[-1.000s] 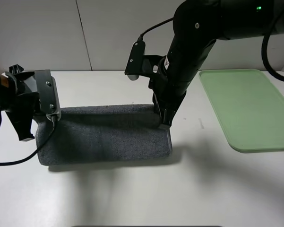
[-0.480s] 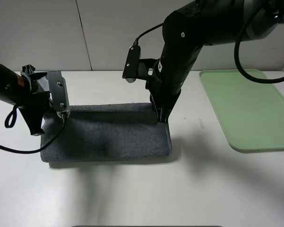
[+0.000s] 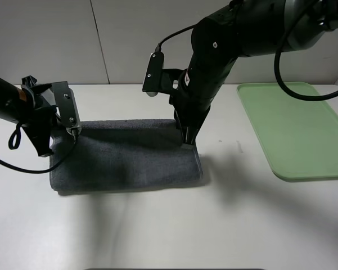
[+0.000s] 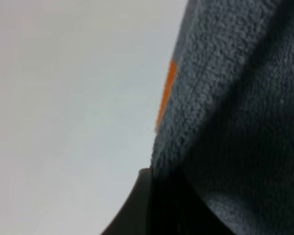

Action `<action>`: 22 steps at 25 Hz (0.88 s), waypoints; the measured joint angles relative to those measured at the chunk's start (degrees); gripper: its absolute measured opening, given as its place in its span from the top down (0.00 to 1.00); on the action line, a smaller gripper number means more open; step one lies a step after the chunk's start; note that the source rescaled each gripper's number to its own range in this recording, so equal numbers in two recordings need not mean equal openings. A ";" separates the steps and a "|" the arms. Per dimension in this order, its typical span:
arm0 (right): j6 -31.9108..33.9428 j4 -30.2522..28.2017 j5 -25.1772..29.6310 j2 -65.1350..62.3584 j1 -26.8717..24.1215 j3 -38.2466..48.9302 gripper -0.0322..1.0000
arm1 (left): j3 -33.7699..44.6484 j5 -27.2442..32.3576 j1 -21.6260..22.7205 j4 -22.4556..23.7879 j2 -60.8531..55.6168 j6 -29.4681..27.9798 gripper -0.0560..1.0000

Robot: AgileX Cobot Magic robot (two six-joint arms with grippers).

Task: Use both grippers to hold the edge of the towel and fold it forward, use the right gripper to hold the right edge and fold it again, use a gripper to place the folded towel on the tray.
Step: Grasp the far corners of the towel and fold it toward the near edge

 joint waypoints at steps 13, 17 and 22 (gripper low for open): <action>0.82 -3.50 -0.20 0.00 0.00 0.00 0.90 | 0.00 -1.47 0.64 0.18 0.02 0.00 0.75; 8.40 -6.44 -2.00 0.00 0.00 0.00 0.22 | 0.00 -1.70 0.64 0.18 0.02 -0.06 0.30; 12.45 -10.72 -3.05 0.00 0.00 0.00 0.02 | 0.00 -3.86 0.64 0.18 0.02 -1.62 0.03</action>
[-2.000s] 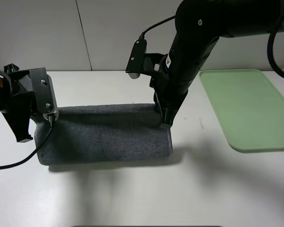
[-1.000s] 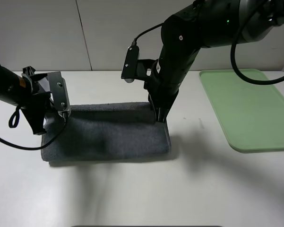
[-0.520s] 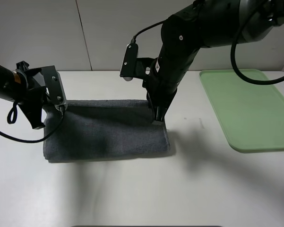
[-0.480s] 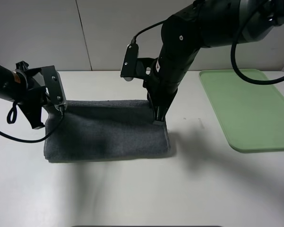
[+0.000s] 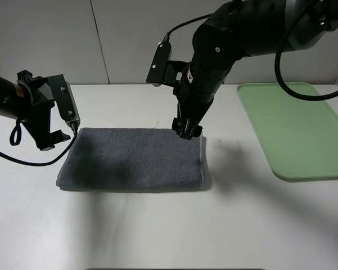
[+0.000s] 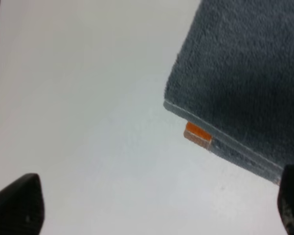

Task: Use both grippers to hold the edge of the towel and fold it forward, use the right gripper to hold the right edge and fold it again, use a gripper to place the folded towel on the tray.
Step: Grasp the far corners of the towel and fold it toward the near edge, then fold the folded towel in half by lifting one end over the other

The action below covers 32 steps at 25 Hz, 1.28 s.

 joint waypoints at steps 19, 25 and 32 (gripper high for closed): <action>8.12 0.62 4.65 -3.93 0.00 -0.24 0.00 | 0.00 9.73 0.00 0.00 -14.89 -8.57 0.00; 11.64 3.28 9.54 -5.15 0.00 -0.35 0.00 | 0.00 20.65 0.00 0.02 -28.94 -14.15 0.00; 13.86 8.60 13.40 -6.88 0.00 -0.35 0.00 | 0.05 33.92 0.00 0.02 -46.20 -24.88 0.00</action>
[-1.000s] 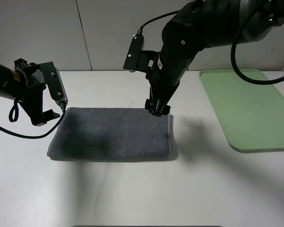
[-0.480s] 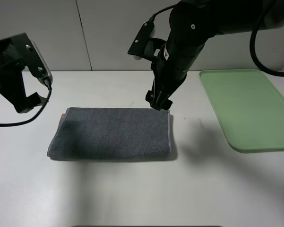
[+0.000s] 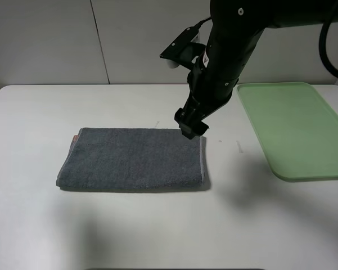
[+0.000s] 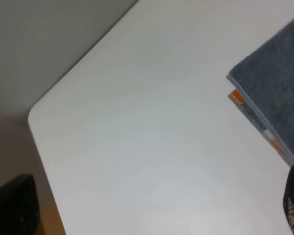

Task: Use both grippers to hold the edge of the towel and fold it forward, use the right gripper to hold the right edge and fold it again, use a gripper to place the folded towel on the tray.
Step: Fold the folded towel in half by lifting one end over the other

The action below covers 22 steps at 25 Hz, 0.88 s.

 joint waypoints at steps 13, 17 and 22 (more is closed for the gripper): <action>1.66 11.06 2.07 -0.16 0.00 0.00 0.00 | 0.00 22.60 0.00 -3.63 -28.90 -17.38 0.00; 1.78 11.41 2.07 -0.16 0.00 0.00 0.00 | 0.00 26.95 0.00 -6.46 -34.34 -21.04 0.00; 1.78 11.59 1.95 -0.16 0.00 0.00 0.00 | 1.26 30.47 0.00 -8.55 -39.62 -23.83 0.00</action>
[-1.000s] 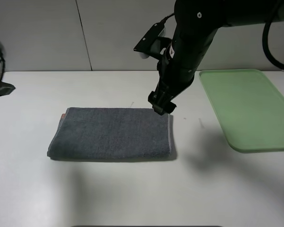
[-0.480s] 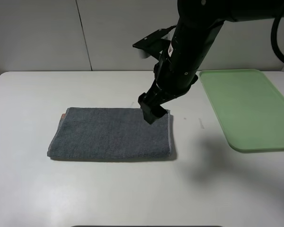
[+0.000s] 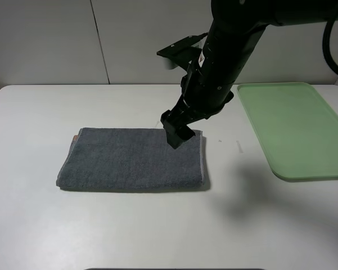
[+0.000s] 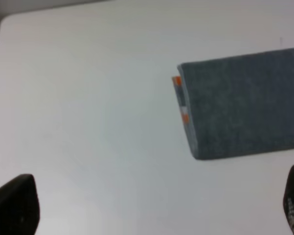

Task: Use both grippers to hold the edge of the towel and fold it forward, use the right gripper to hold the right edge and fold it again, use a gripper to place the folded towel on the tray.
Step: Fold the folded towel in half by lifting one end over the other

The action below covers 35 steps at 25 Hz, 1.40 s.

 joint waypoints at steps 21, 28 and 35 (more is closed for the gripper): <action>0.99 0.47 -0.83 0.00 0.00 0.00 0.00 | 11.26 -1.79 0.00 -4.64 -6.61 -4.61 0.00; 5.90 0.49 -1.87 0.00 0.00 0.00 0.00 | 11.31 -1.79 0.00 -4.64 -6.61 -4.55 0.00; 16.86 0.68 -3.22 1.75 0.00 0.00 0.00 | 11.36 -1.80 0.69 -4.64 -6.61 -4.55 0.00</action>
